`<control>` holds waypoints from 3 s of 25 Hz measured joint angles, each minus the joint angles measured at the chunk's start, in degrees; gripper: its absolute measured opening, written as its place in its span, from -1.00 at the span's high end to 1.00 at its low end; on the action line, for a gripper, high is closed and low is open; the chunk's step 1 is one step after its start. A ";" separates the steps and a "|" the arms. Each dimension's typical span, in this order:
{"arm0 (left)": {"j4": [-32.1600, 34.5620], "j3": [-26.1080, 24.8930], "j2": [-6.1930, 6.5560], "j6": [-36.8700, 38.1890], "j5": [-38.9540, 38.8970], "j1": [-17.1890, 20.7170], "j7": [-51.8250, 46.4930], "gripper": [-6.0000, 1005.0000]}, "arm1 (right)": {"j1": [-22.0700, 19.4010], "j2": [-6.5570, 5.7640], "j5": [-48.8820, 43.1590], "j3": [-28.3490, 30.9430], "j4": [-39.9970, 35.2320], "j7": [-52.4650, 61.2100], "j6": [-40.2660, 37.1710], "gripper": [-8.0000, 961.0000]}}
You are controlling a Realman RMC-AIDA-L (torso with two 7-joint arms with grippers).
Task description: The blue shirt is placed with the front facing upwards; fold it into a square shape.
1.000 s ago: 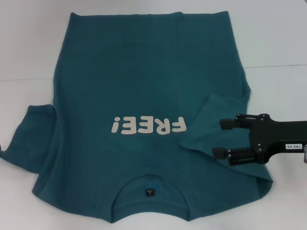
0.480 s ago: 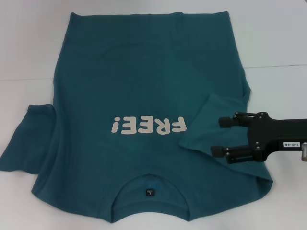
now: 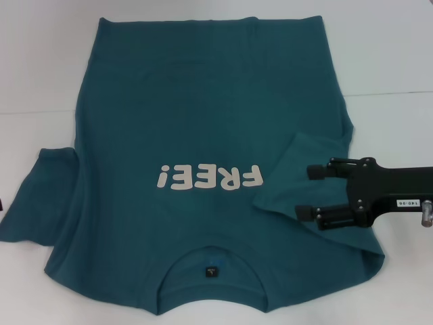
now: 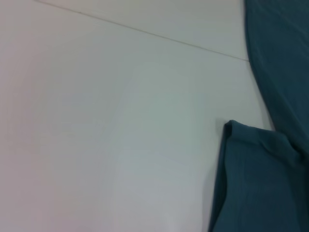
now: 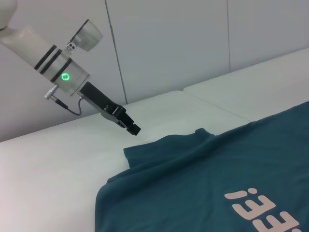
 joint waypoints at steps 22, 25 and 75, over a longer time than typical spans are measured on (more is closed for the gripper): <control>2.16 -0.78 0.53 7.12 0.45 -0.14 -2.19 -0.50 | 0.21 0.16 -0.58 0.00 0.06 -0.23 0.29 -0.97; 1.84 -0.79 0.48 7.12 0.48 0.01 -2.32 -0.67 | 0.16 0.25 -0.60 0.00 0.10 -0.32 0.31 -0.97; -3.00 -0.08 0.53 3.90 1.98 -0.98 -3.63 -0.72 | 0.27 0.44 -0.94 -0.44 0.19 -0.42 1.53 -0.97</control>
